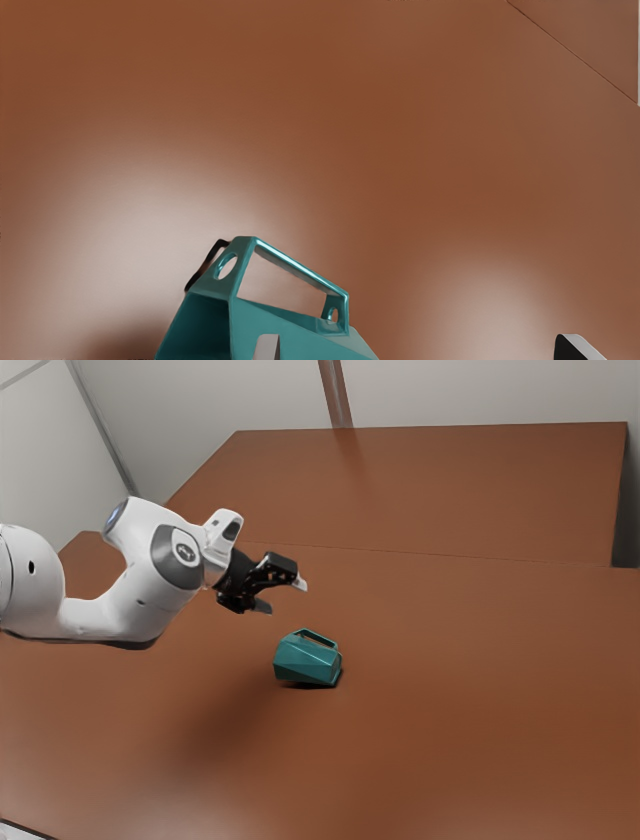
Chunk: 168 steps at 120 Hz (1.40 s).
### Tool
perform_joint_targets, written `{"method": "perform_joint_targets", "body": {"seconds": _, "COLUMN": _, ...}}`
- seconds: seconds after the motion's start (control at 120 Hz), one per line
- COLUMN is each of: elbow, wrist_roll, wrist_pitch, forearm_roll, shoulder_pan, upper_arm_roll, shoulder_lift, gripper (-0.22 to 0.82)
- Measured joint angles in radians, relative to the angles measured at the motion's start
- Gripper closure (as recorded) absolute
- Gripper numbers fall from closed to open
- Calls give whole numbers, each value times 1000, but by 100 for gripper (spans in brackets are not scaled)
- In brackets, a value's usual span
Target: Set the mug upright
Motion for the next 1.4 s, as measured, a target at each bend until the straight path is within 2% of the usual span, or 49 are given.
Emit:
{"method": "perform_joint_targets", "body": {"seconds": 0.275, "elbow": -63, "wrist_roll": 75, "wrist_pitch": 53, "forearm_roll": -71, "shoulder_pan": 25, "upper_arm_roll": 12, "shoulder_lift": 2, "gripper": 1}}
{"method": "perform_joint_targets", "body": {"seconds": 0.642, "elbow": -61, "wrist_roll": 169, "wrist_pitch": 70, "forearm_roll": -93, "shoulder_pan": 60, "upper_arm_roll": 5, "shoulder_lift": 59, "gripper": 1}}
{"method": "perform_joint_targets", "body": {"seconds": 0.942, "elbow": -56, "wrist_roll": 212, "wrist_pitch": 79, "forearm_roll": -119, "shoulder_pan": -14, "upper_arm_roll": 0, "shoulder_lift": 86, "gripper": 1}}
{"method": "perform_joint_targets", "body": {"seconds": 1.1, "elbow": -59, "wrist_roll": 228, "wrist_pitch": 78, "forearm_roll": -148, "shoulder_pan": -1, "upper_arm_roll": -3, "shoulder_lift": 104, "gripper": 2}}
{"method": "perform_joint_targets", "body": {"seconds": 1.25, "elbow": -54, "wrist_roll": 240, "wrist_pitch": 85, "forearm_roll": -158, "shoulder_pan": 7, "upper_arm_roll": -31, "shoulder_lift": 117, "gripper": 3}}
{"method": "perform_joint_targets", "body": {"seconds": 1.325, "elbow": -54, "wrist_roll": 245, "wrist_pitch": 91, "forearm_roll": -160, "shoulder_pan": -1, "upper_arm_roll": -44, "shoulder_lift": 118, "gripper": 4}}
{"method": "perform_joint_targets", "body": {"seconds": 1.4, "elbow": -54, "wrist_roll": 250, "wrist_pitch": 101, "forearm_roll": -161, "shoulder_pan": 0, "upper_arm_roll": -59, "shoulder_lift": 119, "gripper": 11}}
